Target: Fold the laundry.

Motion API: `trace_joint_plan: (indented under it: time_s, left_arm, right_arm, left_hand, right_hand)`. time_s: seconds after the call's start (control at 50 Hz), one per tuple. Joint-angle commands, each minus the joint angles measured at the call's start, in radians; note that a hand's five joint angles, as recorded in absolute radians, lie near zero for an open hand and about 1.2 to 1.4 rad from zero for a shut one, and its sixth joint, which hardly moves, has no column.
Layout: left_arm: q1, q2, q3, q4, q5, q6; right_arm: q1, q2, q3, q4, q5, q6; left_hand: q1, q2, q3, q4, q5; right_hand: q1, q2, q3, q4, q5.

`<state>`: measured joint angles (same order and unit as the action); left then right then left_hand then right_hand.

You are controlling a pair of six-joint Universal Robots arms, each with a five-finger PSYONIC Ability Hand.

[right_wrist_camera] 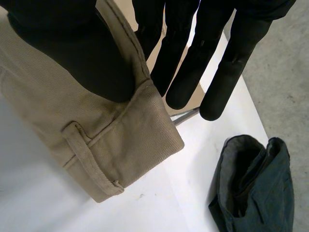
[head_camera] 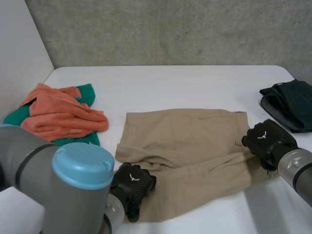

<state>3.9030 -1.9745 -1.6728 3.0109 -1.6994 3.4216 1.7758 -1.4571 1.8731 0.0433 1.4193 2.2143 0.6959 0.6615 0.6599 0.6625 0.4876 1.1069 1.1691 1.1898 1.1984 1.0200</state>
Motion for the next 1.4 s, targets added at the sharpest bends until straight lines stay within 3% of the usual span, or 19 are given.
trace_joint_plan:
  time_s: [0.02, 0.2, 0.3, 0.36, 0.46, 0.58, 0.68, 0.7, 0.72, 0.74, 0.82, 1.0, 1.18, 1.24, 1.3, 1.32, 1.4]
  left_arm:
    - [0.010, 0.002, 0.024, 0.091, -0.042, 0.008]
    - [0.013, 0.003, 0.087, 0.105, -0.039, 0.059]
    - [0.050, -0.037, 0.192, 0.198, -0.046, 0.186]
    - [0.113, -0.061, 0.257, 0.336, -0.045, 0.273]
    - [0.145, -0.163, 0.378, 0.508, -0.040, 0.408]
    - [0.167, -0.370, 0.553, 0.574, -0.025, 0.548]
    - [0.187, -0.501, 0.662, 0.614, 0.015, 0.547]
    - [0.187, -0.532, 0.682, 0.632, 0.030, 0.544]
    - [0.184, -0.540, 0.683, 0.637, 0.038, 0.545]
    - [0.182, -0.540, 0.680, 0.637, 0.041, 0.545]
    - [0.162, -0.515, 0.618, 0.632, 0.026, 0.539]
    - [0.156, -0.221, 0.334, 0.626, -0.020, 0.417]
    - [0.145, -0.127, 0.217, 0.623, -0.019, 0.285]
    - [0.133, -0.126, 0.209, 0.620, -0.020, 0.271]
    - [0.130, -0.124, 0.206, 0.619, -0.020, 0.271]
    - [0.128, -0.124, 0.206, 0.617, -0.020, 0.271]
    - [0.124, -0.100, 0.206, 0.619, -0.020, 0.271]
  right_arm:
    - [-0.004, -0.057, 0.001, 0.013, -0.017, 0.001]
    - [0.004, -0.062, -0.041, 0.007, -0.037, 0.057]
    - [-0.003, -0.005, -0.126, -0.091, -0.036, 0.143]
    - [-0.001, 0.128, -0.225, -0.225, -0.025, 0.238]
    - [0.010, 0.254, -0.371, -0.299, 0.003, 0.291]
    - [0.048, 0.528, -0.606, -0.351, 0.050, 0.291]
    - [0.070, 0.731, -0.782, -0.454, 0.102, 0.285]
    - [0.074, 0.779, -0.834, -0.465, 0.121, 0.285]
    - [0.076, 0.800, -0.860, -0.465, 0.125, 0.285]
    - [0.080, 0.822, -0.885, -0.462, 0.125, 0.283]
    - [0.086, 0.781, -0.858, -0.422, 0.098, 0.294]
    - [0.005, 0.499, -0.602, -0.030, -0.048, 0.315]
    - [-0.062, 0.484, -0.508, 0.038, -0.072, 0.308]
    - [-0.064, 0.520, -0.497, 0.027, -0.069, 0.309]
    - [-0.070, 0.540, -0.497, 0.021, -0.066, 0.303]
    - [-0.082, 0.541, -0.499, 0.020, -0.063, 0.301]
    - [-0.131, 0.526, -0.497, 0.006, -0.053, 0.303]
  left_hand:
    - [0.700, 0.735, 0.736, 0.734, 0.734]
    - [0.700, 0.735, 0.736, 0.734, 0.734]
    - [0.700, 0.735, 0.736, 0.734, 0.734]
    - [0.700, 0.735, 0.736, 0.734, 0.734]
    - [0.700, 0.735, 0.736, 0.734, 0.734]
    - [0.700, 0.735, 0.736, 0.734, 0.734]
    - [0.700, 0.735, 0.736, 0.734, 0.734]
    - [0.544, 0.578, 0.580, 0.577, 0.578]
    - [-0.074, -0.040, -0.038, -0.041, -0.040]
    - [-0.521, -0.487, -0.485, -0.488, -0.488]
    - [-0.521, -0.487, -0.485, -0.488, -0.488]
    - [-0.521, -0.487, -0.485, -0.488, -0.488]
    - [-0.521, -0.487, -0.485, -0.488, -0.488]
    - [-0.521, -0.487, -0.485, -0.488, -0.488]
    - [-0.521, -0.487, -0.485, -0.488, -0.488]
    - [-0.521, -0.487, -0.485, -0.488, -0.488]
    - [-0.521, -0.487, -0.485, -0.488, -0.488]
  right_hand:
    - [0.289, 0.227, 0.207, 0.198, 0.202]
    - [0.289, 0.227, 0.207, 0.198, 0.202]
    - [0.289, 0.227, 0.207, 0.198, 0.202]
    - [0.289, 0.227, 0.207, 0.198, 0.202]
    - [0.289, 0.227, 0.207, 0.198, 0.202]
    - [0.289, 0.227, 0.207, 0.198, 0.202]
    - [0.289, 0.227, 0.207, 0.198, 0.202]
    - [-0.207, -0.269, -0.289, -0.298, -0.294]
    - [-0.633, -0.695, -0.716, -0.724, -0.721]
    - [-0.932, -0.995, -1.015, -1.024, -1.020]
    - [-0.932, -0.995, -1.015, -1.024, -1.020]
    - [-0.932, -0.995, -1.015, -1.024, -1.020]
    - [-0.784, -0.847, -0.867, -0.876, -0.872]
    - [-0.576, -0.639, -0.659, -0.668, -0.664]
    - [-0.069, -0.132, -0.152, -0.161, -0.157]
    - [0.286, 0.224, 0.203, 0.194, 0.198]
    - [0.289, 0.227, 0.207, 0.198, 0.202]
